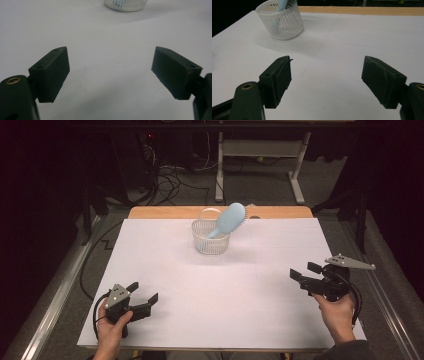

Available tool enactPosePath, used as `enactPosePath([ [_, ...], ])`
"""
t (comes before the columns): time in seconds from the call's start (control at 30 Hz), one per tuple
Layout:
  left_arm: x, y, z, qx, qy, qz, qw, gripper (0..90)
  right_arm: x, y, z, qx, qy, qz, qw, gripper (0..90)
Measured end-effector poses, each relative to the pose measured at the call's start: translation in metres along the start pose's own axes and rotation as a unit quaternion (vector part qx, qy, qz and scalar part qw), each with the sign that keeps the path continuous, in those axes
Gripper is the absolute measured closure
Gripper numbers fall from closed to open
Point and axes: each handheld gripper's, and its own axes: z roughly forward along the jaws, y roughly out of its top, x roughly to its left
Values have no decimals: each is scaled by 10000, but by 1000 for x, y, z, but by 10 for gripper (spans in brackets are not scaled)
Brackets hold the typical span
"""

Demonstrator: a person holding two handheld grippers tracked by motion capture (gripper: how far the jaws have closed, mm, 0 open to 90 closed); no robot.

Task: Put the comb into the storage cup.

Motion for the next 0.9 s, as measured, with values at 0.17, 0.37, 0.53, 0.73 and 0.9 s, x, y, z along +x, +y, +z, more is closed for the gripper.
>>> enactPosePath([
  [0.17, 1, 0, 0, -17, -9, -40, 10000, 157, -1, -5, -2, -15, 3, 24, 10000, 243],
  [0.37, 1, 0, 0, -20, -9, -56, 10000, 157, -3, -11, -3, 25, -7, 55, 10000, 243],
  [0.53, 1, 0, 0, -19, -16, -61, 10000, 157, -5, -16, -4, 53, -33, 59, 10000, 244],
  [0.73, 1, 0, 0, -11, -36, -45, 10000, 157, -8, -21, -7, 35, -42, 97, 9999, 244],
  [0.9, 1, 0, 0, -4, -53, -52, 10000, 156, -9, -25, -9, -7, -56, 123, 9999, 244],
])
